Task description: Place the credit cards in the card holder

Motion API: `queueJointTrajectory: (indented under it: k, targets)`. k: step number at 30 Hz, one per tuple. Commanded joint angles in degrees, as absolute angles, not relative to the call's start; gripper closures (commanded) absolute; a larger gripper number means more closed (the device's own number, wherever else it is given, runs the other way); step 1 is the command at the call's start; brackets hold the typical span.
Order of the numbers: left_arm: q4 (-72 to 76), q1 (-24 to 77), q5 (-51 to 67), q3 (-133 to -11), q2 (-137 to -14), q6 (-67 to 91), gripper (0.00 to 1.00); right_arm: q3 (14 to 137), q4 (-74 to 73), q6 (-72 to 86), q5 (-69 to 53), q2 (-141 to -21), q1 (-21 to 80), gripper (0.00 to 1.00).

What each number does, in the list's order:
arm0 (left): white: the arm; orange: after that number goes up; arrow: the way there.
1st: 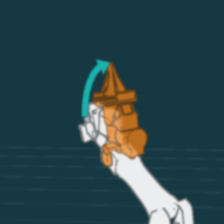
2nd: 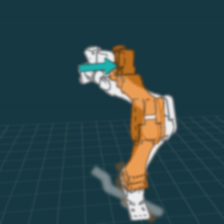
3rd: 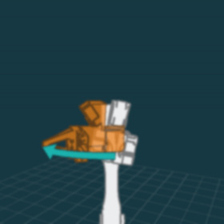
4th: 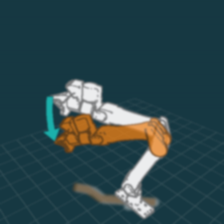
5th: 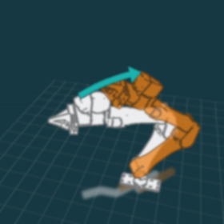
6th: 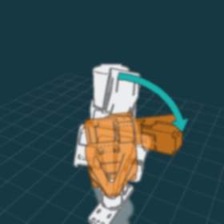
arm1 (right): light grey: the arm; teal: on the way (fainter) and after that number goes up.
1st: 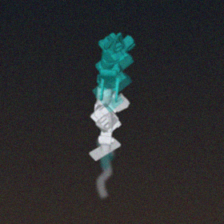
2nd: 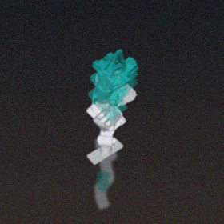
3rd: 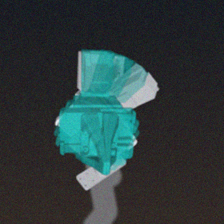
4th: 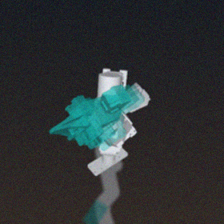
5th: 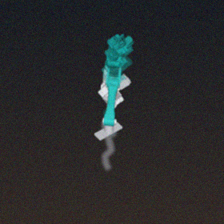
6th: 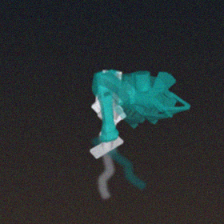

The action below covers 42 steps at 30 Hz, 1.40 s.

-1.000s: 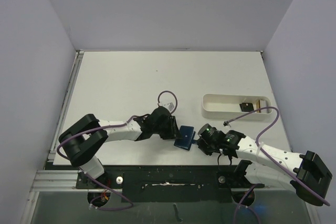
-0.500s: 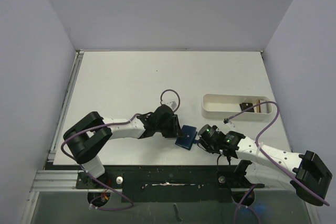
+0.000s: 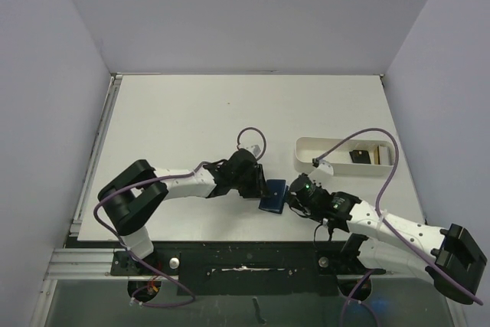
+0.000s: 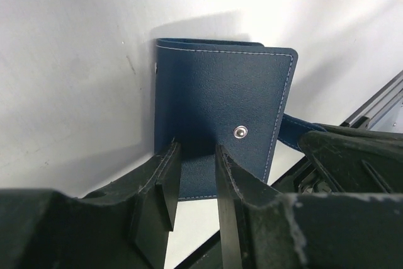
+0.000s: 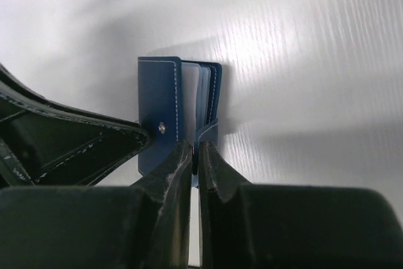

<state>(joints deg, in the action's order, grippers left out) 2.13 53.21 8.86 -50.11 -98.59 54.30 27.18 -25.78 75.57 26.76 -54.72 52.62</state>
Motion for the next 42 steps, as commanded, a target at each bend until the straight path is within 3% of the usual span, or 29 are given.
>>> queueJointTrajectory:
  k: [1,7,18,26,42]
  targets:
    - [3.9,51.5,11.7,-53.1,-100.5,53.7,0.72,28.2,-13.4,55.2,22.7,-55.3,49.1,1.0]
    - [10.5,48.4,18.4,-52.8,-102.3,56.1,0.74,26.6,-7.2,43.5,11.8,-56.6,43.6,1.0]
    - [12.7,44.1,21.5,-57.4,-104.4,54.3,0.74,27.6,-6.6,32.6,3.5,-61.7,37.2,1.0]
    - [12.5,43.6,24.6,-61.6,-110.5,51.6,0.75,30.1,-8.1,30.1,3.3,-63.9,36.2,1.0]
    - [7.1,44.5,16.6,-58.9,-110.1,49.2,0.76,32.7,-6.7,34.8,3.0,-66.2,35.3,0.99]
